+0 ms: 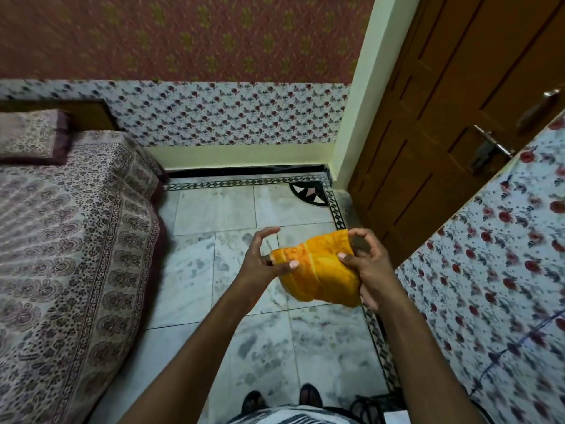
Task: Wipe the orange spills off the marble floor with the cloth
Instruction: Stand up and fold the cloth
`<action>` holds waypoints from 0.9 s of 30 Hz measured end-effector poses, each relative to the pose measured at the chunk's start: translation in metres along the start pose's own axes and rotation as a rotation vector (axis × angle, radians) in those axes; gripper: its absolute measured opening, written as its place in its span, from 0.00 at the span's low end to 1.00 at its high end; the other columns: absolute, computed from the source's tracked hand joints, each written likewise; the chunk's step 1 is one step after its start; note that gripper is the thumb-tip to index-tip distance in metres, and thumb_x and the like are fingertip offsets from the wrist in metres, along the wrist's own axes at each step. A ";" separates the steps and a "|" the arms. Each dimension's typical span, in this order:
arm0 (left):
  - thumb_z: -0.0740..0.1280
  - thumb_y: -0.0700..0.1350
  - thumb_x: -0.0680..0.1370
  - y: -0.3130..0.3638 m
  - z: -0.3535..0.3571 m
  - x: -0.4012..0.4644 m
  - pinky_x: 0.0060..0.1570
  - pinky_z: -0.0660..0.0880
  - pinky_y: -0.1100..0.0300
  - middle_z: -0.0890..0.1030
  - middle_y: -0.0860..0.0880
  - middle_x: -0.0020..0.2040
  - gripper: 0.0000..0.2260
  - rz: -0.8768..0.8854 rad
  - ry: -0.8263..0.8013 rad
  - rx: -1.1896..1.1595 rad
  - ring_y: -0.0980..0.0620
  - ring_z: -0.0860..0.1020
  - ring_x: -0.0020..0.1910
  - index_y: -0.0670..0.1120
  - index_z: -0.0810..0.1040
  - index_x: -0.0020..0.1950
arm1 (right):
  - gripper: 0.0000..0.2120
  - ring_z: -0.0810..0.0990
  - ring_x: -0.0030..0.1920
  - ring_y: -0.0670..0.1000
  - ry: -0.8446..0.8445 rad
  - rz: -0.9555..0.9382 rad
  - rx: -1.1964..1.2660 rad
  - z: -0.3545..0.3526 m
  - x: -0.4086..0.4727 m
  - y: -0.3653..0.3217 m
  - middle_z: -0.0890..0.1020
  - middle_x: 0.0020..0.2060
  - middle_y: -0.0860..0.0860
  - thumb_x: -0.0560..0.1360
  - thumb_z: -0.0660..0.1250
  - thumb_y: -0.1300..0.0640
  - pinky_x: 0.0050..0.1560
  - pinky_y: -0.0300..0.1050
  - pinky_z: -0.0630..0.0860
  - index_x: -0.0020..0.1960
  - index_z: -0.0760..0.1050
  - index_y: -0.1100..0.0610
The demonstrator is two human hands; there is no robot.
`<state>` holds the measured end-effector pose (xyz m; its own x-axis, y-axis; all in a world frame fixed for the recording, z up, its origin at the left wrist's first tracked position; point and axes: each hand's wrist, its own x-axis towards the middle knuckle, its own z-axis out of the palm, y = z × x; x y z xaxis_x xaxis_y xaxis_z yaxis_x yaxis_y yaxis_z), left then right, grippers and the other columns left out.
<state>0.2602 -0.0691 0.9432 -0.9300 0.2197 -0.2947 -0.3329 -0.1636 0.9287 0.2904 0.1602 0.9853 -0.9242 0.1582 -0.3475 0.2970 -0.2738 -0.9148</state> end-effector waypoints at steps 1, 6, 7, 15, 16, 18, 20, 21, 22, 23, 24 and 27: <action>0.81 0.35 0.71 0.003 0.001 -0.001 0.50 0.86 0.48 0.85 0.44 0.59 0.32 0.054 0.000 0.094 0.38 0.86 0.56 0.55 0.74 0.70 | 0.23 0.83 0.58 0.63 0.015 -0.010 -0.014 -0.001 0.001 0.001 0.84 0.60 0.62 0.77 0.69 0.74 0.46 0.55 0.84 0.64 0.74 0.51; 0.82 0.36 0.70 0.012 0.005 0.001 0.45 0.84 0.40 0.82 0.49 0.55 0.20 0.197 0.048 0.308 0.35 0.84 0.51 0.47 0.79 0.57 | 0.28 0.85 0.55 0.63 0.003 -0.107 0.001 -0.006 0.002 0.004 0.86 0.53 0.62 0.77 0.70 0.73 0.48 0.61 0.85 0.68 0.75 0.47; 0.83 0.37 0.70 0.012 0.005 0.002 0.46 0.85 0.40 0.82 0.49 0.55 0.19 0.214 0.051 0.359 0.38 0.84 0.51 0.49 0.80 0.56 | 0.25 0.84 0.58 0.63 0.015 -0.128 -0.029 -0.006 0.002 0.005 0.86 0.54 0.61 0.76 0.71 0.73 0.47 0.59 0.85 0.65 0.79 0.49; 0.81 0.38 0.72 0.010 -0.002 0.003 0.37 0.82 0.61 0.82 0.49 0.54 0.30 0.289 -0.021 0.743 0.49 0.83 0.48 0.60 0.74 0.66 | 0.33 0.82 0.63 0.53 0.103 -0.261 -0.301 -0.002 -0.009 0.014 0.84 0.61 0.52 0.62 0.79 0.77 0.52 0.46 0.85 0.62 0.83 0.52; 0.79 0.38 0.74 0.013 -0.001 0.003 0.32 0.78 0.64 0.83 0.48 0.50 0.27 0.313 -0.034 0.827 0.49 0.82 0.44 0.58 0.73 0.65 | 0.32 0.81 0.63 0.52 0.104 -0.289 -0.370 -0.001 -0.010 0.015 0.83 0.62 0.50 0.63 0.80 0.76 0.55 0.49 0.85 0.62 0.83 0.52; 0.75 0.38 0.77 0.017 -0.001 0.006 0.32 0.77 0.59 0.83 0.46 0.46 0.22 0.352 -0.083 0.943 0.46 0.81 0.42 0.56 0.72 0.64 | 0.27 0.80 0.62 0.50 0.110 -0.336 -0.567 0.004 -0.013 0.016 0.83 0.59 0.46 0.66 0.79 0.72 0.61 0.52 0.83 0.61 0.83 0.51; 0.75 0.42 0.78 0.018 -0.003 0.011 0.42 0.81 0.50 0.84 0.46 0.47 0.19 0.380 -0.120 1.012 0.44 0.81 0.46 0.58 0.73 0.63 | 0.23 0.78 0.60 0.49 0.158 -0.363 -0.747 0.005 -0.014 0.016 0.82 0.58 0.47 0.70 0.79 0.68 0.61 0.47 0.79 0.62 0.84 0.52; 0.75 0.44 0.79 0.018 -0.005 0.013 0.48 0.81 0.47 0.85 0.47 0.49 0.18 0.380 -0.128 1.032 0.43 0.80 0.50 0.60 0.74 0.62 | 0.22 0.78 0.59 0.50 0.179 -0.367 -0.813 0.005 -0.014 0.015 0.82 0.59 0.50 0.71 0.79 0.65 0.60 0.44 0.78 0.63 0.84 0.52; 0.75 0.45 0.79 0.018 -0.007 0.014 0.53 0.80 0.46 0.85 0.48 0.51 0.16 0.378 -0.126 1.035 0.42 0.80 0.52 0.60 0.76 0.62 | 0.23 0.79 0.59 0.52 0.179 -0.360 -0.871 0.004 -0.014 0.014 0.82 0.60 0.52 0.70 0.81 0.63 0.58 0.44 0.77 0.64 0.84 0.52; 0.75 0.45 0.79 0.018 -0.007 0.015 0.55 0.79 0.47 0.86 0.48 0.53 0.14 0.390 -0.117 1.019 0.43 0.80 0.54 0.58 0.78 0.62 | 0.26 0.79 0.59 0.53 0.161 -0.333 -0.919 0.002 -0.015 0.013 0.81 0.60 0.53 0.68 0.83 0.61 0.58 0.45 0.78 0.65 0.83 0.52; 0.75 0.43 0.79 0.017 -0.007 0.015 0.55 0.78 0.50 0.86 0.48 0.54 0.13 0.414 -0.111 0.999 0.45 0.80 0.54 0.55 0.81 0.61 | 0.29 0.79 0.59 0.55 0.146 -0.293 -0.953 0.000 -0.016 0.014 0.81 0.59 0.54 0.66 0.84 0.60 0.59 0.48 0.79 0.66 0.83 0.51; 0.75 0.41 0.79 0.009 -0.001 0.015 0.54 0.74 0.54 0.82 0.47 0.54 0.10 0.473 -0.092 0.999 0.46 0.77 0.55 0.51 0.85 0.59 | 0.29 0.80 0.58 0.56 0.153 -0.262 -1.024 -0.006 -0.025 0.018 0.81 0.56 0.54 0.64 0.83 0.65 0.60 0.54 0.81 0.63 0.84 0.53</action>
<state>0.2432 -0.0681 0.9475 -0.9012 0.4173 0.1167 0.3664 0.5900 0.7195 0.3205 0.1568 0.9765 -0.9697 0.2335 -0.0716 0.2190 0.7020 -0.6777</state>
